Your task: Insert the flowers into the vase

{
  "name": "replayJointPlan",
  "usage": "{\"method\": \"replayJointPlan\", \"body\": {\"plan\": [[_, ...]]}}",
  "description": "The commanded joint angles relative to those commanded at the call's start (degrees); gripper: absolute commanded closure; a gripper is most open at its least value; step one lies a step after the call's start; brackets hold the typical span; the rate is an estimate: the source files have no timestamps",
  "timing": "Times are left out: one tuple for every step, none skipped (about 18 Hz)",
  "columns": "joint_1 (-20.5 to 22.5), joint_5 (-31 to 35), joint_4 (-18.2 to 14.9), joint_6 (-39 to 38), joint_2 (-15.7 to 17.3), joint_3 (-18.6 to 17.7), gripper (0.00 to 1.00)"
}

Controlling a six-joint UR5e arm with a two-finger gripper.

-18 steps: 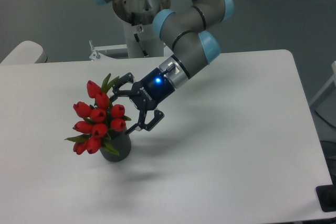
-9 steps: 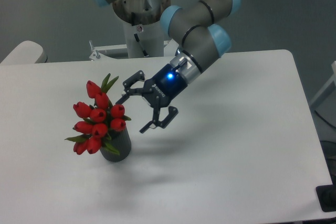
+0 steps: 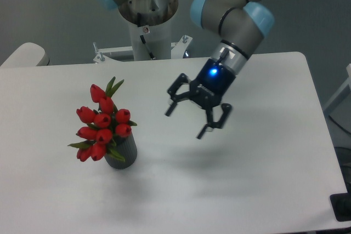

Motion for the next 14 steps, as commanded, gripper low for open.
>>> {"method": "replayJointPlan", "body": {"plan": [[0.3,2.6,0.0,0.0,-0.2,0.9,0.0],[0.4,5.0,-0.1,0.0,-0.4,2.2,0.0],[0.4,7.2,-0.3,-0.5,-0.9,3.8,0.0],[0.4,9.1,-0.5,-0.5,-1.4,5.2,0.0],[0.4,10.6,-0.5,-0.5,-1.8,5.7,0.0],[0.4,12.3,-0.4,-0.3,-1.8,6.4,0.0],[0.4,14.9,-0.4,0.3,-2.5,7.9,0.0],[0.4,17.3,-0.2,0.5,-3.5,9.8,0.0],[0.3,18.8,-0.3,1.6,-4.0,11.6,0.0],[-0.1,19.8,-0.6,2.7,-4.7,13.0,0.0],[-0.3,21.1,-1.1,3.7,-5.2,13.8,0.0],[-0.5,22.8,-1.7,5.5,-5.3,14.4,0.0],[-0.6,25.1,-2.3,7.9,-5.4,14.7,0.0],[-1.0,27.2,-3.0,10.2,-5.5,15.0,0.0]]}}
